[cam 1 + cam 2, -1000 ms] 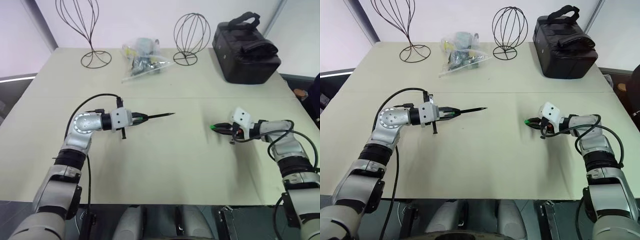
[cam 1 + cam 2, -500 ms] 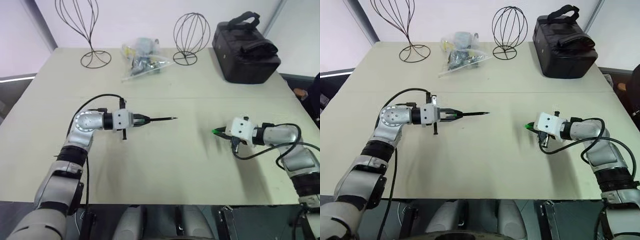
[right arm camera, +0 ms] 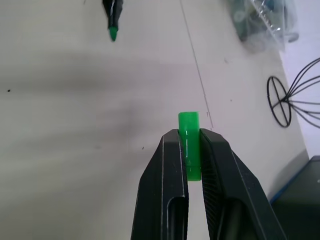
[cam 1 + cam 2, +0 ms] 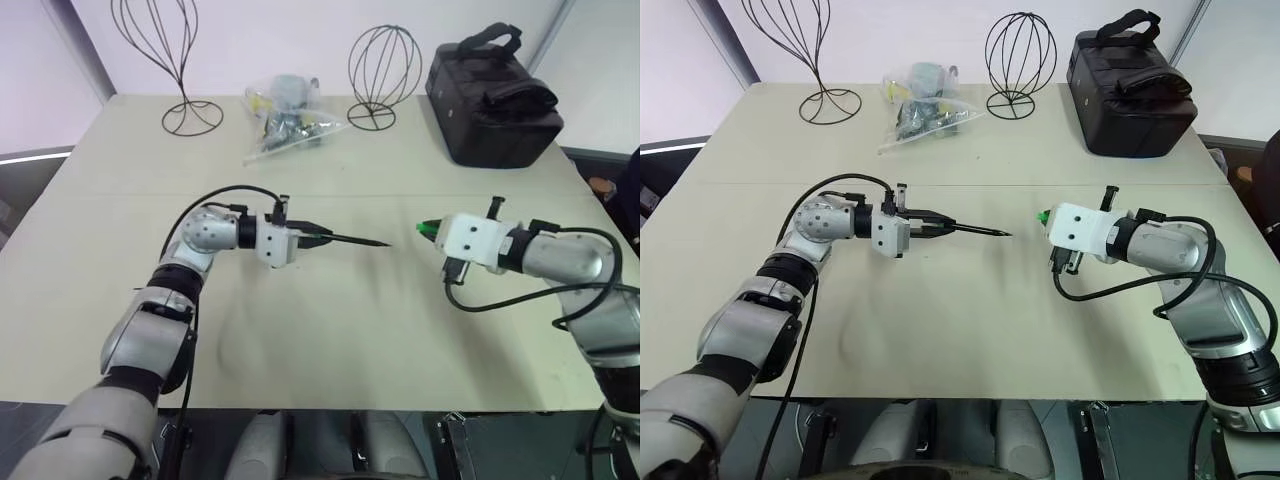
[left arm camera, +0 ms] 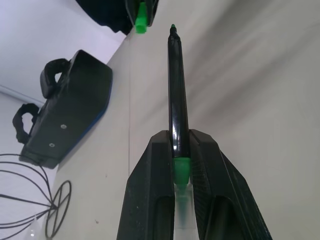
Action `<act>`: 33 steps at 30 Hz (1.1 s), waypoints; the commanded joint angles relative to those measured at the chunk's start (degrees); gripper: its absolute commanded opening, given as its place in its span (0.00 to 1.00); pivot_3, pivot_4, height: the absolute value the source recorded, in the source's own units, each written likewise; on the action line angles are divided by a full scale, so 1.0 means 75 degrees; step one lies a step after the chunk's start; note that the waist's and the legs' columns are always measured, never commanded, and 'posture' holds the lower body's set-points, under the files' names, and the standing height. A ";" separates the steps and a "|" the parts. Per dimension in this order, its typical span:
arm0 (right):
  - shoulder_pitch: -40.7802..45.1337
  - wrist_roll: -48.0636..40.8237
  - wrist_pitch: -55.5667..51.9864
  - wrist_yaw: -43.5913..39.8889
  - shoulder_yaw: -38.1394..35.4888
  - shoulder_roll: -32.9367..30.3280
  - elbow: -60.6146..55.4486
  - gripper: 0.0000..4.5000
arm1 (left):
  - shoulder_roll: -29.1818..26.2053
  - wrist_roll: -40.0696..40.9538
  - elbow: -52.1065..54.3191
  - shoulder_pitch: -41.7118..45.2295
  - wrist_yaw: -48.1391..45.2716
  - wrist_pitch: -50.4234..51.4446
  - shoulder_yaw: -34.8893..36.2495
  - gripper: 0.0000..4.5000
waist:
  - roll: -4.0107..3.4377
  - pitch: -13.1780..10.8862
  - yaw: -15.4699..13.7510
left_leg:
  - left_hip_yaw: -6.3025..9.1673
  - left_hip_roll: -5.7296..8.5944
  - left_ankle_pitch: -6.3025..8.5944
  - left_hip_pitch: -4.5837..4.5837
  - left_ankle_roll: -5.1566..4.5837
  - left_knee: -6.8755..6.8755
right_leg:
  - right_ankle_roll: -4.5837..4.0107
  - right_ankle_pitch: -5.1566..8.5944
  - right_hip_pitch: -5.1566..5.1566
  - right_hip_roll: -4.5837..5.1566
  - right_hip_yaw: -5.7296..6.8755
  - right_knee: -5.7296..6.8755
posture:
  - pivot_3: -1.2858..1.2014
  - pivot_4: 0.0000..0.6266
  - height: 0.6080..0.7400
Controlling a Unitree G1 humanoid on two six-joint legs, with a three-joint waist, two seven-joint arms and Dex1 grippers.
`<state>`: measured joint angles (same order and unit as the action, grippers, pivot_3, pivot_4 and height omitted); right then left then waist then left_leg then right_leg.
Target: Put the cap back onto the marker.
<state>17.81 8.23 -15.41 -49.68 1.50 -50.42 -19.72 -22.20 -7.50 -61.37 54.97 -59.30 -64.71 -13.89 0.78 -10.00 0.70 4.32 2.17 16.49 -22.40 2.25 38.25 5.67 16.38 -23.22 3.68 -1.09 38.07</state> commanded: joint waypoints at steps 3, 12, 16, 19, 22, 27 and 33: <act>-0.0149 -0.0003 -0.0369 0.0044 -0.0173 -0.0104 -0.0789 0.01 | -0.0064 -0.0462 -0.0212 0.0360 0.0866 -0.0266 -0.0035 0.00 | 0.0001 0.0000 -0.0005 | 0.0001 -0.0001 0.0000 0.0000 0.0000 0.0000 | 0.0000 0.0000 0.0000 -0.0001 0.0001 0.0000 | 0.52 0.24 1.00; 0.0022 -0.0063 -0.0760 0.0022 0.0022 -0.0002 -0.1162 0.01 | -0.0028 -0.0731 -0.0334 0.0418 0.1439 -0.0385 -0.0192 0.00 | 0.0001 0.0000 0.0004 | 0.0001 -0.0001 0.0000 0.0000 0.0000 0.0000 | 0.0000 0.0000 0.0000 -0.0003 0.0001 0.0001 | 0.52 0.24 1.00; 0.0077 -0.0059 -0.0741 -0.0023 0.0120 -0.0016 -0.1190 0.01 | -0.0041 -0.0774 -0.0338 0.0412 0.1530 -0.0422 -0.0200 0.00 | 0.0001 0.0000 -0.0001 | 0.0001 -0.0001 0.0000 0.0000 0.0000 0.0000 | 0.0000 0.0000 0.0000 -0.0002 0.0001 0.0000 | 0.52 0.24 1.00; 0.0123 -0.0073 -0.0764 -0.0018 0.0196 0.0012 -0.1213 0.01 | -0.0031 -0.0766 -0.0321 0.0410 0.1582 -0.0434 -0.0208 0.00 | 0.0001 0.0000 0.0000 | 0.0001 -0.0001 0.0000 0.0000 0.0000 0.0000 | 0.0000 0.0000 0.0000 -0.0002 0.0002 0.0000 | 0.52 0.24 1.00; 0.0197 -0.0082 -0.0778 -0.0012 0.0273 0.0037 -0.1209 0.01 | -0.0015 -0.0762 -0.0305 0.0407 0.1610 -0.0452 -0.0224 0.00 | 0.0001 0.0000 0.0005 | 0.0001 -0.0001 0.0000 0.0000 0.0000 0.0000 | 0.0000 0.0000 0.0000 -0.0002 0.0002 0.0000 | 0.52 0.24 1.00; 0.0330 -0.0083 -0.0785 -0.0001 0.0348 0.0064 -0.1170 0.01 | 0.0001 -0.0728 -0.0282 0.0391 0.1614 -0.0507 -0.0267 0.00 | 0.0001 0.0000 0.0000 | 0.0001 -0.0001 0.0000 0.0000 0.0000 0.0000 | 0.0000 0.0000 0.0000 -0.0002 0.0002 0.0000 | 0.52 0.24 1.00; 0.0400 -0.0094 -0.0777 0.0002 0.0391 0.0074 -0.1145 0.01 | 0.0002 -0.0697 -0.0281 0.0389 0.1656 -0.0558 -0.0337 0.00 | 0.0001 0.0000 0.0002 | 0.0001 -0.0001 0.0000 0.0000 0.0000 0.0000 | 0.0000 0.0000 0.0000 -0.0002 0.0002 0.0000 | 0.52 0.24 1.00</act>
<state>19.74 7.76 -21.53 -49.90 4.66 -50.10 -26.87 -22.19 -13.37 -64.16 56.76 -47.65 -68.02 -16.67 0.78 -10.01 0.72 4.33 2.16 16.48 -22.40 2.25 38.25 5.67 16.38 -23.22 3.66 -1.08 38.08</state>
